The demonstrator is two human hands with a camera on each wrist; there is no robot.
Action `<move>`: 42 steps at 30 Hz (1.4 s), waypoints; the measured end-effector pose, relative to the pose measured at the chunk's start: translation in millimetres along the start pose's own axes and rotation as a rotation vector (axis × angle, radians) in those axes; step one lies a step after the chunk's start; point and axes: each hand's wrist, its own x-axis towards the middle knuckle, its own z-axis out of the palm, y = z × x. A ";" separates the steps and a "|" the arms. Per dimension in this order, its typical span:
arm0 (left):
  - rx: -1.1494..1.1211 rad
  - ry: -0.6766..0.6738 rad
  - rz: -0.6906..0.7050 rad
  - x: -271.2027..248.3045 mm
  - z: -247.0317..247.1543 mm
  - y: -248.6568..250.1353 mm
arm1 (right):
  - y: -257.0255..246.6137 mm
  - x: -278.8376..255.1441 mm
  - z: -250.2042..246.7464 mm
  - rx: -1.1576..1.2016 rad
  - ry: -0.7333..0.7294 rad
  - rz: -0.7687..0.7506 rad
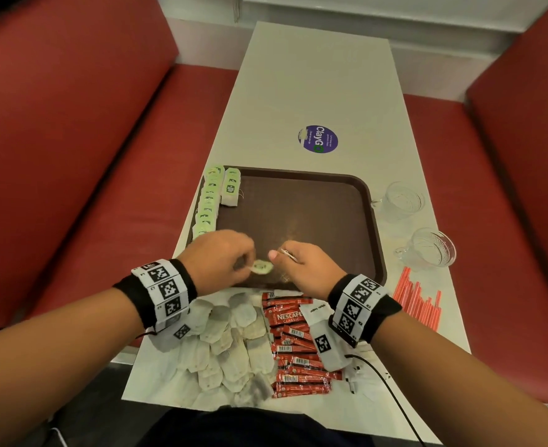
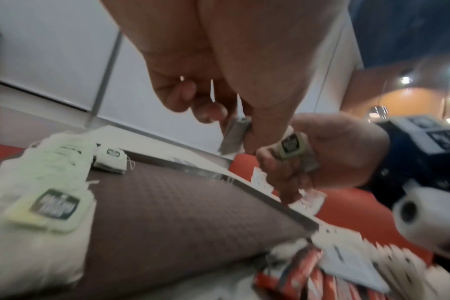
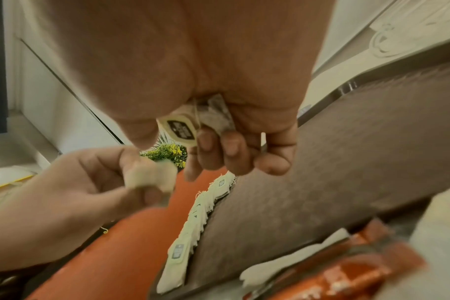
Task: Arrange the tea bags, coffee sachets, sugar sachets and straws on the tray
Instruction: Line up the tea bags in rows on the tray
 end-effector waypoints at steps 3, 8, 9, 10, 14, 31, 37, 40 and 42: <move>-0.019 0.166 -0.046 4.0 -8.1 4.4 | -10.1 5.9 4.0 0.084 -0.040 0.006; 0.013 0.188 0.010 6.7 -9.1 10.3 | -19.4 22.8 7.1 0.142 0.091 -0.074; -0.023 0.188 0.004 6.2 -10.3 10.2 | -21.2 24.1 5.8 0.124 0.109 -0.089; -0.071 0.195 -0.021 5.7 -11.1 8.4 | -22.6 24.8 4.4 0.098 0.121 -0.107; -0.302 0.190 -0.128 4.9 -12.2 -3.1 | -26.4 25.8 -5.2 -0.014 0.148 -0.157; -0.475 0.244 -0.239 25.5 -8.1 -31.6 | -18.7 46.2 1.7 0.039 0.191 -0.089; -0.322 0.275 -0.661 67.5 -7.7 -81.8 | -24.9 45.2 -10.9 0.178 0.153 -0.024; -0.238 0.216 -0.781 87.2 -7.1 -95.9 | -26.2 45.0 -15.7 0.111 0.145 -0.035; -0.155 0.172 -0.825 97.1 -7.7 -98.2 | -25.4 44.7 -17.5 0.069 0.138 -0.039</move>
